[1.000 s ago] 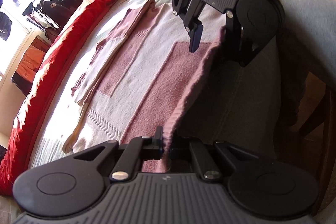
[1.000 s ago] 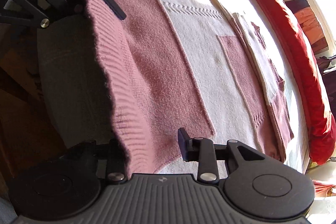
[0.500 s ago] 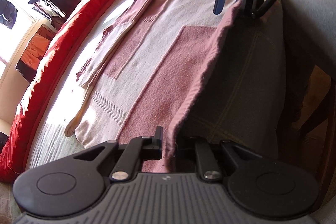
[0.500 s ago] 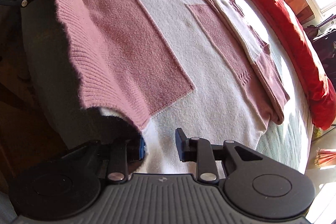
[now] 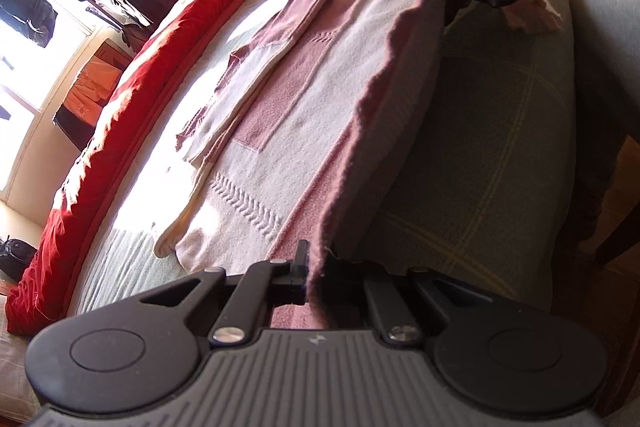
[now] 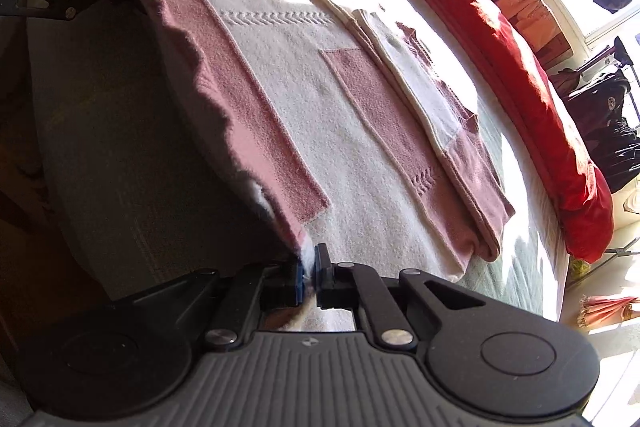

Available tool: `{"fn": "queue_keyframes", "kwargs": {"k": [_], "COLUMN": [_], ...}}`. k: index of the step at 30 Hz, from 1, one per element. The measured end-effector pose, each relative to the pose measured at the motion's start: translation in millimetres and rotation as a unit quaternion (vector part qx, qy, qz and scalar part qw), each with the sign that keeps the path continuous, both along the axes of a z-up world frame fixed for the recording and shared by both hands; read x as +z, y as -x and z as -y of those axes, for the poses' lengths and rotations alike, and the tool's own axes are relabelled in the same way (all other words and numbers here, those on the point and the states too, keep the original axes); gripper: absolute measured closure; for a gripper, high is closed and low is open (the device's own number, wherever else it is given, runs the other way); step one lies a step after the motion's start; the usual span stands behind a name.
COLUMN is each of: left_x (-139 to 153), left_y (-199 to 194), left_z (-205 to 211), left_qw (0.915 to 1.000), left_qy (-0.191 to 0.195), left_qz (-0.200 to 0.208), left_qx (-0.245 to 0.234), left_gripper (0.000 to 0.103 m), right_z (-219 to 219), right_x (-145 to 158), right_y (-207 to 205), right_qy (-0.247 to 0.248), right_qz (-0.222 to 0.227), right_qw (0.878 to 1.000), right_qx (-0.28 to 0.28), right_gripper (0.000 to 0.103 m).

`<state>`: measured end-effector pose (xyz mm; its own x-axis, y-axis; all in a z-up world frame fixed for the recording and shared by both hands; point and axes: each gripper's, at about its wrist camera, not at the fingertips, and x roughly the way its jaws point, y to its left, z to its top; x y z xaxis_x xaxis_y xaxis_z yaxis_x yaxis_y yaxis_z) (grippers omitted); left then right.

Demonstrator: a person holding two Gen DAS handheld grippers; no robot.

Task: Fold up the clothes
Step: 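Lift the hem with both grippers and fold it over toward the collar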

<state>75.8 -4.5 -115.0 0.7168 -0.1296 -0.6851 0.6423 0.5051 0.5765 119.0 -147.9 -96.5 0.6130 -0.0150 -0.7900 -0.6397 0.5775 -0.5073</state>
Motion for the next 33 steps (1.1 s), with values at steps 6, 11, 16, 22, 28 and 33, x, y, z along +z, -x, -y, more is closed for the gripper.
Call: {"fn": "queue_keyframes", "kwargs": {"k": [6,11,16,22,28,33], "left_x": [11.7,20.5,27.5,35.4,39.5,37.1], "left_y": [-19.7,-39.4,-65.6,-106.6,-150.0,-188.4], "left_z": [4.3,6.8,10.4,14.2,13.7,13.4], "left_qw": [0.9997,0.9992,0.9985,0.9975,0.9968,0.9966], "left_qy": [0.002,0.002,0.005,0.012,0.020,0.019], "left_qz": [0.022,0.037,0.048,0.058,0.063,0.063], "left_qx": [0.009,0.016,0.025,0.039,0.046,0.050], "left_gripper": [0.099,0.099,0.099,0.099,0.099,0.099], "right_z": [-0.8,2.3,5.8,9.5,14.0,17.8], "right_x": [13.0,20.7,29.4,37.8,40.3,41.1], "right_y": [-14.9,-35.3,-58.4,-92.1,-134.3,-173.3], "right_qy": [0.003,0.000,-0.011,-0.021,-0.024,-0.030], "right_qz": [0.032,0.048,0.064,0.074,0.074,0.071], "right_qw": [0.999,0.999,0.998,0.996,0.996,0.996], "right_qx": [-0.005,-0.014,-0.024,-0.033,-0.036,-0.037], "right_gripper": [0.097,0.097,0.097,0.097,0.097,0.097]}}
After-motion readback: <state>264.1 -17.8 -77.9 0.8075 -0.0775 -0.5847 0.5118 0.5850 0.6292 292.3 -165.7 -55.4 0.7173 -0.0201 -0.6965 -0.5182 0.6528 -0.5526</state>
